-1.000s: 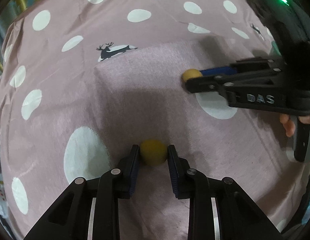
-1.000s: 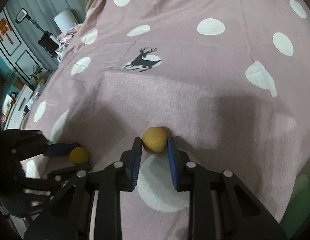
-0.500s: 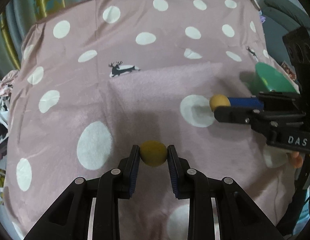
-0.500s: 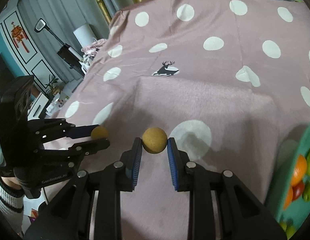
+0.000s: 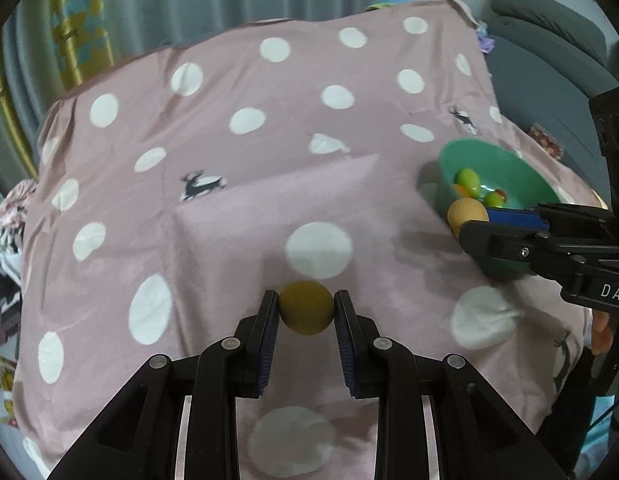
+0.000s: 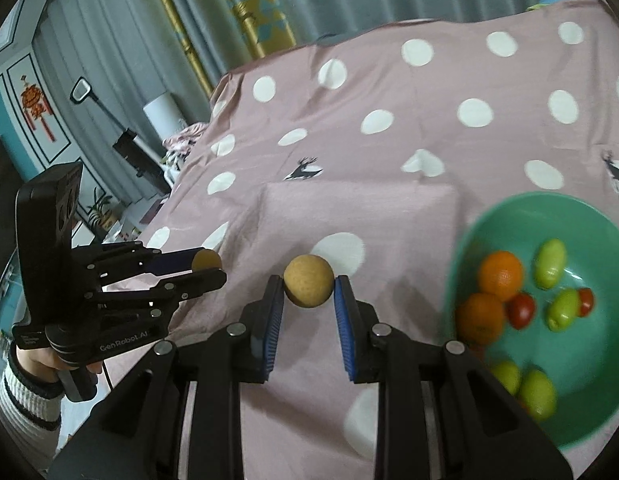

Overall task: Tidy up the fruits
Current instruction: 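Carry both tan fruits over the green bowl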

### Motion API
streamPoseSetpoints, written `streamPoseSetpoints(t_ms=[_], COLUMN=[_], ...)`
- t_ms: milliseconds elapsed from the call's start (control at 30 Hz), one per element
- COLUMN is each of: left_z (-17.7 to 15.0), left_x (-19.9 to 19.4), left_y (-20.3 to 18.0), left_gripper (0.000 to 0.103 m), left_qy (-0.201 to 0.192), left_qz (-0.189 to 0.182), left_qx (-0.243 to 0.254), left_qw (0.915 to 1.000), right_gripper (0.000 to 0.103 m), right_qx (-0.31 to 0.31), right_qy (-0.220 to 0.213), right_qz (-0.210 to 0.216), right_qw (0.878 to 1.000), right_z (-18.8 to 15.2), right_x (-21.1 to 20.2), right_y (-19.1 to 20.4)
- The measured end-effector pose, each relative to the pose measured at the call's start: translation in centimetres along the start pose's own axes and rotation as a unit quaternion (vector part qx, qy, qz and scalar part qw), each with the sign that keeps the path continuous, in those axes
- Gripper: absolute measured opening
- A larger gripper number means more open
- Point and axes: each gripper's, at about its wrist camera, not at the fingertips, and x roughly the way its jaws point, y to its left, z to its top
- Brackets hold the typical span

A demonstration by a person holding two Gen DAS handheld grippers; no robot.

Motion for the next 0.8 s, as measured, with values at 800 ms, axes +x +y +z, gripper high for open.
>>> streamPoseSetpoints(t_ms=[800], left_z=[8.0], left_x=[4.7], left_y=[-15.8], left_gripper=[0.028], left_qy=[-0.013], left_qz=[-0.079], left_qx=[0.088], left_qw=[0.9929], right_gripper=[0.028], right_qx=[0.056], right_qy=[-0.012], right_qz=[-0.165], right_qw=[0.985], right_z=[-2.7], right_x=[-6.9], right_y=[-11.1])
